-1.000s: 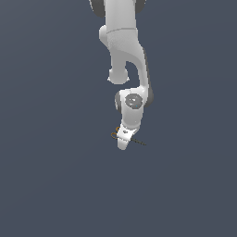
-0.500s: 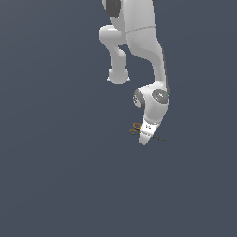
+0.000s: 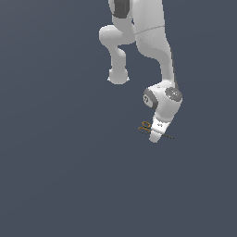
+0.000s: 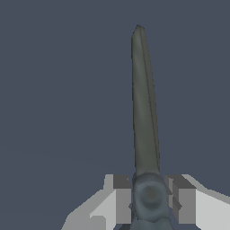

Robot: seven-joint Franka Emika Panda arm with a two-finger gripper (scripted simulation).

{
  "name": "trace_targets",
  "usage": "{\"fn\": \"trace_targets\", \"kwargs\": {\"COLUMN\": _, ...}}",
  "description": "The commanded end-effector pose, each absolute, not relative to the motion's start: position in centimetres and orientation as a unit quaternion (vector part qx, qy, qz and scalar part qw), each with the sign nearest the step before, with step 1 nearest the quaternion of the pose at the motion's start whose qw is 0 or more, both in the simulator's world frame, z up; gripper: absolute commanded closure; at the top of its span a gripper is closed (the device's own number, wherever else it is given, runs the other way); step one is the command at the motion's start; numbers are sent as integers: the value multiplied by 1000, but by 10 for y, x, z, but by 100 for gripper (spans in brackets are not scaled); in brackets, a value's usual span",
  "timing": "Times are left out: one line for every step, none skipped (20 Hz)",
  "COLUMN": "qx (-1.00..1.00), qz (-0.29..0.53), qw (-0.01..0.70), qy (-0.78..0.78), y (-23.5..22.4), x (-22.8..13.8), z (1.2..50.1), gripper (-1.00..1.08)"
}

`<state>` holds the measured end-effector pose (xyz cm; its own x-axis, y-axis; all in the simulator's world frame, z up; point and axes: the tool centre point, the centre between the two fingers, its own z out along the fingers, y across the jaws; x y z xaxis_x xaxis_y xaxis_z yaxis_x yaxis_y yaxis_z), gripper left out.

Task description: Pick up the object and move it to a goal position.

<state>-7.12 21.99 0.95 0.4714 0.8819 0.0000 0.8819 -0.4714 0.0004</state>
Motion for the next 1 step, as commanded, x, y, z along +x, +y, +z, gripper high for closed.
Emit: {"fn": "trace_targets", "kwargs": {"qx": 858, "qz": 0, "qw": 0, "qy": 514, "y": 224, "x": -72, "z": 9, "gripper": 108}}
